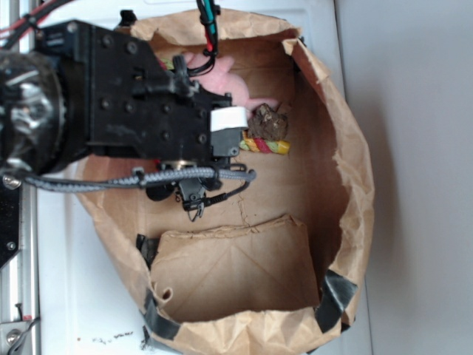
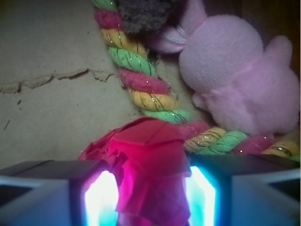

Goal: Grab the red paper.

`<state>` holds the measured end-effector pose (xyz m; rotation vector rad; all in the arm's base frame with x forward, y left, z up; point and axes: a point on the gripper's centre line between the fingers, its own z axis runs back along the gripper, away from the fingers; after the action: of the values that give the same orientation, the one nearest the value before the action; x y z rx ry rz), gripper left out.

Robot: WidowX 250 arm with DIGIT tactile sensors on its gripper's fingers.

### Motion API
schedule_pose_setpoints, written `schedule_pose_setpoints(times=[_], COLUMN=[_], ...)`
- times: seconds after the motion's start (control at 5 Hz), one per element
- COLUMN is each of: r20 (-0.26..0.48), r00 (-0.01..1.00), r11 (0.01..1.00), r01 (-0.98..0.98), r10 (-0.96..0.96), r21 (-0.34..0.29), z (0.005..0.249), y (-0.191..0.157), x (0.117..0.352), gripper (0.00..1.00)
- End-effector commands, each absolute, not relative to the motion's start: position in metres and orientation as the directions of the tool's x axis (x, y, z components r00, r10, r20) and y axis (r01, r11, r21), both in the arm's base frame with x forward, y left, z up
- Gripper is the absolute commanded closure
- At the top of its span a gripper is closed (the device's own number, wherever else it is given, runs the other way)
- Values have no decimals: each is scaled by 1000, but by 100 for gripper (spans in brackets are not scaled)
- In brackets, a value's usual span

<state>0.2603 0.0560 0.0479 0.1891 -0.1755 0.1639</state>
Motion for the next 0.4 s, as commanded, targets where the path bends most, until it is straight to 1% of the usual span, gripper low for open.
schedule_pose_setpoints(times=[0.0, 0.2], r20=[239, 254], r00=[959, 955], r11=[967, 973], r01=[-192, -192], r10=[149, 155], r21=[167, 128], z=[72, 102], y=[59, 60], x=[260, 256], gripper=[100, 100])
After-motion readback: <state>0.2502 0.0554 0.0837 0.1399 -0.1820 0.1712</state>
